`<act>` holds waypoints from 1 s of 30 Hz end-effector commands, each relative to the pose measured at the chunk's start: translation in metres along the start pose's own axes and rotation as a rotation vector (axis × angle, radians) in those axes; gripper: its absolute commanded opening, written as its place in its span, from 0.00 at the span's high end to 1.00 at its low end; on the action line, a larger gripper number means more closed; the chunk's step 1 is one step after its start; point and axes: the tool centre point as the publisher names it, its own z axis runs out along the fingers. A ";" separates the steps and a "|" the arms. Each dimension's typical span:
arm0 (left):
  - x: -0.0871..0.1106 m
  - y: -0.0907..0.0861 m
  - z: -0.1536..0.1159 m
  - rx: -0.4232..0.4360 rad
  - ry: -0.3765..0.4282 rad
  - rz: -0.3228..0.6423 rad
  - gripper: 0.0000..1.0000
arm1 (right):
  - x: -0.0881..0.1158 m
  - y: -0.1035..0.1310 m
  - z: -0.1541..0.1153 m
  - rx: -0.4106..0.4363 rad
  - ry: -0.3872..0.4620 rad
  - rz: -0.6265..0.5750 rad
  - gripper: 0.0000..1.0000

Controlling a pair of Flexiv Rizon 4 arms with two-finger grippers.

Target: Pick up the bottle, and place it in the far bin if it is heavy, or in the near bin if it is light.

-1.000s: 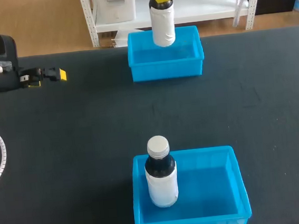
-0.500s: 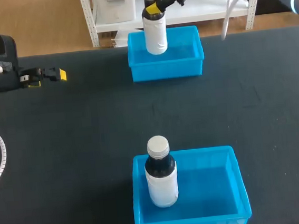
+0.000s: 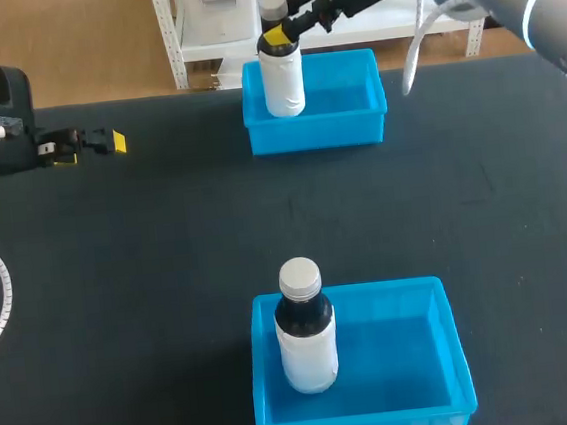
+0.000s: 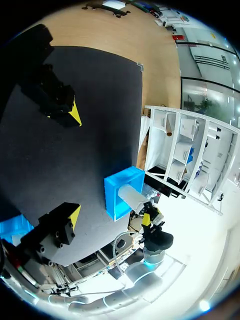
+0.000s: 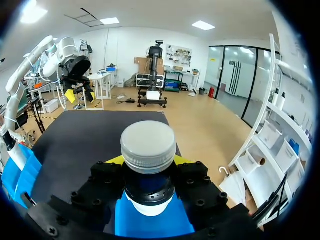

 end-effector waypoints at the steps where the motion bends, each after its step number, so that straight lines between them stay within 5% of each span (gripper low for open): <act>1: 0.000 0.000 0.000 0.000 0.000 0.000 0.00 | 0.000 -0.012 0.007 -0.292 0.000 0.004 1.00; 30: 0.000 0.000 0.000 0.000 0.000 0.000 0.00 | 0.020 -0.006 0.025 -0.336 -0.007 0.046 1.00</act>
